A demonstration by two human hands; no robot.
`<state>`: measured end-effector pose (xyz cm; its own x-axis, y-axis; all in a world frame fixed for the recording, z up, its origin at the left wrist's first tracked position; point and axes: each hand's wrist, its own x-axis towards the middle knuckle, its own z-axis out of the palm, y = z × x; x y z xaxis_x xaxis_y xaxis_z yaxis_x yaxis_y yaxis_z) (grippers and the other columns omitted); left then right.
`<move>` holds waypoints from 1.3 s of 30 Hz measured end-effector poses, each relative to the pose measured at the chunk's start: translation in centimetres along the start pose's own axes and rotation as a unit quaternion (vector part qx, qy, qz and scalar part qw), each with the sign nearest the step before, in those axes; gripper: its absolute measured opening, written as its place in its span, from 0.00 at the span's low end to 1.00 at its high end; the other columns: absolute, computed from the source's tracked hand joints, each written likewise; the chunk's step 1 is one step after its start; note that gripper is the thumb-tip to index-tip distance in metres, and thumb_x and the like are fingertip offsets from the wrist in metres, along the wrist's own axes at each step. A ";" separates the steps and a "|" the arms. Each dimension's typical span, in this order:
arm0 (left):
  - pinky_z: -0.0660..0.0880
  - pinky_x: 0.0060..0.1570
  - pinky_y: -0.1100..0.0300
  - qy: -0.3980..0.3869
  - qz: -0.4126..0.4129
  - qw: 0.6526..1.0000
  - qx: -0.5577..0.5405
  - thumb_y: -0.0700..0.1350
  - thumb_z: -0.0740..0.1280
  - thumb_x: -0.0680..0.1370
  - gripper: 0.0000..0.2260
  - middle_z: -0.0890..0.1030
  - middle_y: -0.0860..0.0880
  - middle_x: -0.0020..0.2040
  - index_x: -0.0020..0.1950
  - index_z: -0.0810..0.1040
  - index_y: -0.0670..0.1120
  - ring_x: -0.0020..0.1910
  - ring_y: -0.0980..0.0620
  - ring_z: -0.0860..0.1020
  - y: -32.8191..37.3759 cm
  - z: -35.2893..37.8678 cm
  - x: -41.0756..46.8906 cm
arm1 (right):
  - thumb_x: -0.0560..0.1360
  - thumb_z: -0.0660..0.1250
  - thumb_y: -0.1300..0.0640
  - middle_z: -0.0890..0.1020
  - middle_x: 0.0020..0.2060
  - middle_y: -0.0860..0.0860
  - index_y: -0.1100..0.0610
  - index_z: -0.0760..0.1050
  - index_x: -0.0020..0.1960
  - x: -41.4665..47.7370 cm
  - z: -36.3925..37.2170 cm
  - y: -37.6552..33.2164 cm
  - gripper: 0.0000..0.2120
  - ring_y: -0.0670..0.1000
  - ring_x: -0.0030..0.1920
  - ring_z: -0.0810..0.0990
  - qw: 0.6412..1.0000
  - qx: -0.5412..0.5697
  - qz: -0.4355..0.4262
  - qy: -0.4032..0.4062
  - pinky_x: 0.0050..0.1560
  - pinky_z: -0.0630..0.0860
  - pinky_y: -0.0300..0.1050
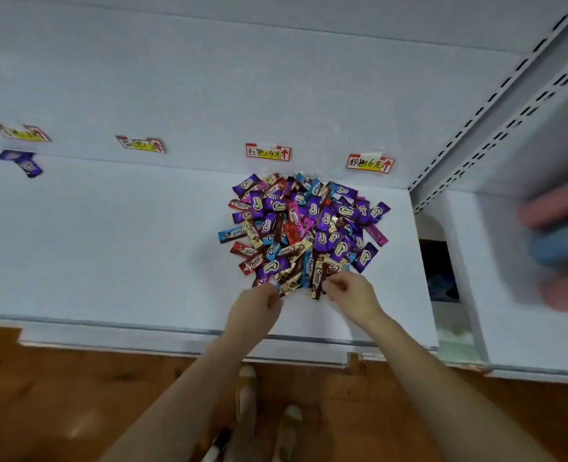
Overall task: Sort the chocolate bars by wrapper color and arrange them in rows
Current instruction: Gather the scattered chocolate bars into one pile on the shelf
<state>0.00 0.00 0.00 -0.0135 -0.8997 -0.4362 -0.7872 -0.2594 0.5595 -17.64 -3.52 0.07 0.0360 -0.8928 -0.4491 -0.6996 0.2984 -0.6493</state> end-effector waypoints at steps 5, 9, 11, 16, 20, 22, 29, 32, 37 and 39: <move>0.71 0.44 0.61 0.026 0.019 0.999 0.028 0.51 0.63 0.78 0.13 0.77 0.49 0.56 0.59 0.75 0.46 0.53 0.50 0.75 0.6 1.4 3.6 | 0.76 0.65 0.57 0.81 0.47 0.56 0.63 0.78 0.54 3.7 0.6 -1.2 0.11 0.52 0.47 0.77 0.998 0.031 0.011 0.058 0.41 0.66 0.35; 0.72 0.47 0.58 0.028 0.023 0.995 0.095 0.54 0.63 0.78 0.16 0.74 0.49 0.59 0.61 0.73 0.46 0.55 0.49 0.75 0.3 2.3 5.3 | 0.76 0.66 0.52 0.79 0.41 0.52 0.62 0.78 0.51 5.9 1.4 -1.8 0.13 0.49 0.42 0.75 0.996 0.024 0.015 0.090 0.34 0.66 0.27; 0.71 0.45 0.60 0.022 0.034 0.995 0.097 0.53 0.63 0.79 0.14 0.74 0.49 0.58 0.59 0.74 0.46 0.53 0.49 0.76 0.1 2.1 5.7 | 0.75 0.66 0.50 0.79 0.41 0.52 0.62 0.78 0.50 6.8 1.9 -2.3 0.15 0.49 0.42 0.76 0.995 0.024 0.014 0.100 0.40 0.70 0.33; 0.65 0.32 0.68 0.015 0.056 0.997 0.041 0.48 0.62 0.79 0.08 0.78 0.50 0.50 0.52 0.75 0.46 0.42 0.54 0.72 -1.6 0.7 5.6 | 0.74 0.68 0.52 0.77 0.40 0.50 0.60 0.77 0.50 8.2 3.2 -3.5 0.12 0.49 0.43 0.75 0.993 0.028 0.050 0.105 0.47 0.73 0.47; 0.68 0.32 0.69 0.032 0.052 0.997 -0.038 0.45 0.63 0.79 0.06 0.78 0.51 0.45 0.54 0.73 0.45 0.40 0.54 0.74 -2.1 -1.2 5.6 | 0.73 0.69 0.56 0.78 0.38 0.48 0.56 0.76 0.41 8.2 3.1 -3.5 0.04 0.47 0.39 0.75 0.980 0.143 0.070 0.116 0.43 0.69 0.41; 0.72 0.35 0.64 0.045 0.043 0.996 -0.071 0.42 0.63 0.78 0.03 0.78 0.48 0.44 0.51 0.71 0.45 0.40 0.51 0.76 -1.5 -2.0 6.0 | 0.73 0.68 0.57 0.78 0.38 0.49 0.55 0.74 0.39 7.7 2.0 -3.6 0.06 0.49 0.41 0.77 0.962 0.230 0.095 0.114 0.44 0.73 0.41; 0.69 0.36 0.57 0.029 0.030 0.998 0.051 0.40 0.58 0.79 0.03 0.73 0.47 0.42 0.51 0.65 0.43 0.39 0.47 0.75 1.2 -1.4 10.1 | 0.77 0.60 0.63 0.78 0.51 0.63 0.53 0.69 0.42 5.5 -2.5 -0.5 0.07 0.62 0.52 0.79 0.921 0.336 0.112 0.166 0.51 0.77 0.58; 0.68 0.38 0.57 0.013 0.039 0.987 0.154 0.45 0.57 0.81 0.05 0.71 0.47 0.44 0.52 0.66 0.43 0.40 0.49 0.72 1.8 -1.0 10.8 | 0.80 0.55 0.61 0.75 0.47 0.54 0.56 0.65 0.51 4.2 -2.5 1.0 0.03 0.53 0.43 0.80 0.941 0.295 0.107 0.130 0.34 0.80 0.43; 0.68 0.41 0.56 -0.021 0.044 0.978 0.205 0.59 0.61 0.78 0.17 0.72 0.48 0.47 0.52 0.68 0.46 0.45 0.49 0.74 1.6 -1.2 11.2 | 0.77 0.63 0.56 0.74 0.38 0.48 0.60 0.69 0.52 3.3 0.1 1.7 0.08 0.44 0.34 0.74 0.988 0.117 0.067 0.074 0.29 0.70 0.28; 0.69 0.42 0.57 -0.038 0.046 0.973 0.223 0.60 0.63 0.76 0.19 0.74 0.47 0.51 0.56 0.71 0.45 0.49 0.47 0.76 1.5 -1.1 11.3 | 0.74 0.68 0.54 0.75 0.33 0.47 0.60 0.73 0.46 3.2 1.2 1.4 0.09 0.44 0.33 0.73 0.995 0.064 0.050 0.060 0.29 0.68 0.29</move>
<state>-0.67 -10.97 -3.30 -0.1291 -0.8789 -0.4592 -0.9693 0.0141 0.2455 -17.68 -5.58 -3.02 -0.1199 -0.8880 -0.4440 -0.5978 0.4217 -0.6818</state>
